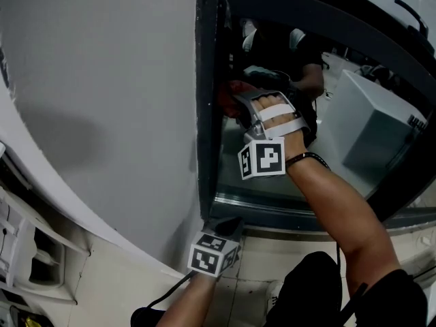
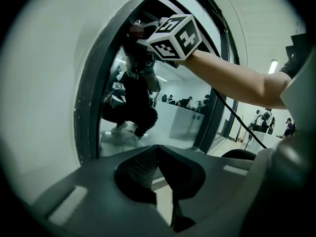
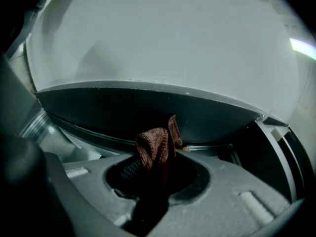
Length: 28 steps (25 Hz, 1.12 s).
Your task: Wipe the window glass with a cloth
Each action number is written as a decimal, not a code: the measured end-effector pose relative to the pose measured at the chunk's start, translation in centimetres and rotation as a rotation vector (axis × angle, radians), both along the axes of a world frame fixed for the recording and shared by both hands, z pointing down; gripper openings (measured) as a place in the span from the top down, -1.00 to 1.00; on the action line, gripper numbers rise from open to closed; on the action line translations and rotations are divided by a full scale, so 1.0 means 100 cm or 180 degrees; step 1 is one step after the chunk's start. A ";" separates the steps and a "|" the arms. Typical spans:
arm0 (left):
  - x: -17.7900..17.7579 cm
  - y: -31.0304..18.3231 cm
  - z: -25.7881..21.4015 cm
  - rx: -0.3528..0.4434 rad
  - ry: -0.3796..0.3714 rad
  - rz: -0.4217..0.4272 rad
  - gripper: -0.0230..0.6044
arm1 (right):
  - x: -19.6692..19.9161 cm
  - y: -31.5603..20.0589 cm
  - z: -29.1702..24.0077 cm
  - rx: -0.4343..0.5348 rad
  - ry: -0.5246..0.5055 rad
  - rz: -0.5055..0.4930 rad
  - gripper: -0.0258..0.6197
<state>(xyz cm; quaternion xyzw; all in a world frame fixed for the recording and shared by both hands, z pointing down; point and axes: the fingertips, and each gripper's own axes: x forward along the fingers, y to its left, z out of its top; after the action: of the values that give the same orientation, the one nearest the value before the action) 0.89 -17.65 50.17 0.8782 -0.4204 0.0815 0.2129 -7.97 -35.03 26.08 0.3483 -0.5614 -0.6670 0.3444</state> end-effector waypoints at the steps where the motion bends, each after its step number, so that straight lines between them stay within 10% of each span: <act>1: 0.000 0.000 0.001 -0.0007 -0.0004 0.0003 0.87 | 0.000 0.000 0.004 -0.0020 0.0013 0.0002 0.69; 28: -0.001 -0.004 0.012 -0.0055 -0.0009 0.0014 0.87 | -0.006 0.002 0.124 -0.0632 0.0293 0.0011 0.69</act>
<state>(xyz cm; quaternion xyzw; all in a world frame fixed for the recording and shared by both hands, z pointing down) 0.76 -18.02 51.37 0.8772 -0.4180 0.0869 0.2197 -8.60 -34.85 38.50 0.2824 -0.6077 -0.6228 0.4038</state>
